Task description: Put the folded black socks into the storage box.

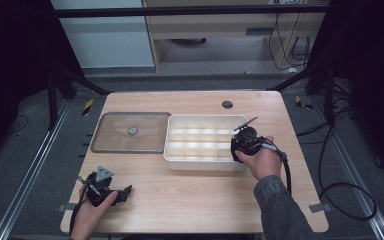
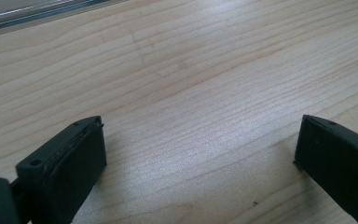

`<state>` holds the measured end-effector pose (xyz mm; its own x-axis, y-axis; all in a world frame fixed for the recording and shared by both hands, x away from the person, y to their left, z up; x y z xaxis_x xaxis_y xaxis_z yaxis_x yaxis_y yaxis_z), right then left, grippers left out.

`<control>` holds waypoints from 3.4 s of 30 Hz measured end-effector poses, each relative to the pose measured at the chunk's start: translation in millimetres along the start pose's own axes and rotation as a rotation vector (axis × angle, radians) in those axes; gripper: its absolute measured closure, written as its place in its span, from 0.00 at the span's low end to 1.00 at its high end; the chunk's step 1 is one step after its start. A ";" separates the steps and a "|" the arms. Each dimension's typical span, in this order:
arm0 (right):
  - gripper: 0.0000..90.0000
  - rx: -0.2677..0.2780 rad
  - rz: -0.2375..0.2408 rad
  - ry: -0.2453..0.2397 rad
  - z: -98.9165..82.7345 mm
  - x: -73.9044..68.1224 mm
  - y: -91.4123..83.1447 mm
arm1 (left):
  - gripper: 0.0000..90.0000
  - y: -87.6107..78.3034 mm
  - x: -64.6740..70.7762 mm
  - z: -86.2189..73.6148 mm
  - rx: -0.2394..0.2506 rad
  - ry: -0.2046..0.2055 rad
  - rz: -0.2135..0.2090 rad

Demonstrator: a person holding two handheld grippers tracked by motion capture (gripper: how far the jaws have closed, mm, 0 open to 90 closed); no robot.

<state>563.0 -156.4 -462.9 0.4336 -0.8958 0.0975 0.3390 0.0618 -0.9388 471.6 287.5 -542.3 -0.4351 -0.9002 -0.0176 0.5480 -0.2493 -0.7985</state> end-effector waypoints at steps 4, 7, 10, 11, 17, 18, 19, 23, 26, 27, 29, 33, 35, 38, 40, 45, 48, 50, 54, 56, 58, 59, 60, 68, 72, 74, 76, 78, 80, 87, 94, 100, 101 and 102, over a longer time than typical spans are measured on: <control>0.62 0.011 0.015 -0.004 0.3 0.3 -1.6 | 0.01 0.0 0.0 0.0 0.000 0.000 0.000; 0.56 0.020 0.031 0.002 0.8 2.4 -5.2 | 0.01 0.0 0.1 0.0 0.001 0.000 -0.001; 0.49 0.026 0.032 0.006 1.5 1.6 -12.6 | 0.01 0.0 0.1 0.0 0.001 0.000 -0.002; 0.47 0.031 0.030 0.007 1.9 1.8 -15.9 | 0.01 0.0 0.1 0.0 0.000 0.000 -0.002; 0.42 0.108 0.052 -0.002 5.8 0.0 -42.6 | 0.01 0.0 0.1 -0.1 0.001 0.001 -0.003; 0.41 0.115 0.051 -0.003 6.1 0.8 -46.7 | 0.01 0.0 0.2 -0.1 0.001 0.001 -0.002; 0.39 0.123 0.051 -0.003 6.4 2.2 -50.6 | 0.01 0.0 0.2 -0.1 0.001 0.001 -0.003; 0.35 0.148 0.047 0.004 5.5 9.6 -63.9 | 0.01 0.0 0.3 -0.2 0.001 0.002 -0.003; 0.32 0.159 0.045 0.011 3.1 15.8 -71.4 | 0.01 0.0 0.3 -0.2 0.002 0.001 -0.003; 0.31 0.164 0.046 0.017 2.2 17.8 -74.0 | 0.01 0.0 0.3 -0.2 0.002 0.002 -0.003; 0.29 0.173 0.050 0.031 0.3 22.2 -79.8 | 0.01 0.2 0.6 -0.1 0.005 -0.002 -0.003; 0.23 0.188 0.039 0.048 -1.4 31.9 -89.5 | 0.01 0.3 0.8 -0.1 0.007 -0.004 -0.003; 0.18 0.193 0.035 0.065 -1.2 36.5 -94.6 | 0.01 0.3 0.8 -0.1 0.007 -0.005 -0.003; 0.17 0.206 0.049 0.084 0.2 42.6 -102.9 | 0.01 0.3 0.8 -0.1 0.007 -0.004 -0.003; 0.26 0.219 0.053 0.087 2.4 47.7 -111.2 | 0.01 0.3 0.7 -0.1 0.008 -0.004 -0.002; 0.57 0.218 0.057 0.078 4.4 50.3 -118.2 | 0.01 0.3 0.7 -0.1 0.008 -0.004 -0.002; 0.78 0.212 0.071 0.074 6.1 48.5 -117.7 | 0.01 0.2 0.8 -0.2 0.008 -0.004 -0.002; 0.93 0.195 0.072 0.057 7.8 43.9 -111.9 | 0.01 0.0 0.2 -0.2 0.005 0.004 -0.007; 1.00 0.179 0.088 0.052 9.8 37.1 -102.8 | 0.01 -0.3 -2.4 -0.9 0.007 0.005 -0.010; 1.00 0.159 0.095 0.040 12.1 31.1 -92.6 | 0.01 0.1 -2.6 -0.6 0.009 0.003 -0.008; 1.00 0.158 0.097 0.039 13.1 29.8 -89.7 | 0.01 0.2 -2.9 -0.6 0.009 0.003 -0.007; 1.00 0.154 0.097 0.037 14.1 28.6 -87.0 | 0.01 0.3 -3.2 -0.5 0.010 0.004 -0.006; 1.00 0.151 0.099 0.037 15.1 27.4 -84.6 | 0.01 0.5 -3.3 -0.5 0.013 0.002 -0.005; 1.00 0.134 0.110 0.014 23.1 18.8 -74.1 | 0.00 1.3 -3.7 -0.2 0.021 0.000 -0.006; 1.00 0.130 0.112 0.002 25.9 12.5 -72.6 | 0.00 1.3 -3.7 -0.4 0.021 0.002 -0.005; 1.00 0.128 0.111 0.000 26.2 12.1 -72.7 | 0.00 1.3 -3.7 -0.4 0.021 0.002 -0.005; 1.00 0.125 0.114 0.000 26.9 10.9 -73.0 | 0.00 1.3 -3.6 -0.4 0.021 0.001 -0.004; 1.00 0.120 0.110 -0.007 27.3 9.9 -72.4 | 0.00 1.2 -3.5 -0.4 0.020 0.001 -0.003; 1.00 0.110 0.110 -0.011 27.9 6.9 -69.5 | 0.00 1.4 -3.5 -0.4 0.022 0.001 -0.004; 1.00 0.090 0.124 -0.009 28.1 3.1 -56.1 | 0.00 1.2 -3.5 -0.5 0.020 0.001 -0.003; 1.00 0.077 0.125 -0.010 35.7 -2.0 -48.0 | 0.00 1.4 -3.3 -0.4 0.021 0.000 -0.003; 1.00 0.064 0.110 -0.004 40.0 -0.9 -42.7 | 0.00 1.3 -3.2 -0.4 0.021 0.000 -0.003; 1.00 0.058 0.103 -0.005 40.4 0.5 -40.8 | 0.00 1.3 -3.2 -0.4 0.021 0.000 -0.002; 1.00 0.053 0.100 0.001 40.4 1.0 -39.7 | 0.00 1.3 -3.2 -0.4 0.021 0.000 -0.002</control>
<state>583.8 -142.0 -412.2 0.4665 -0.8845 0.0041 0.3380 0.1739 -0.9250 473.4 290.2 -543.5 -0.4365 -0.8996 -0.0164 0.5619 -0.2583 -0.7859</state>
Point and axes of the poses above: each handheld gripper's, and its own axes: y roughly forward along the jaws, z roughly out of its top, x roughly to its right, the point moved 5 cm from there along y, roughly forward along the jaws, and after that the axes turned 7 degrees about -x, right-handed, at the moved point
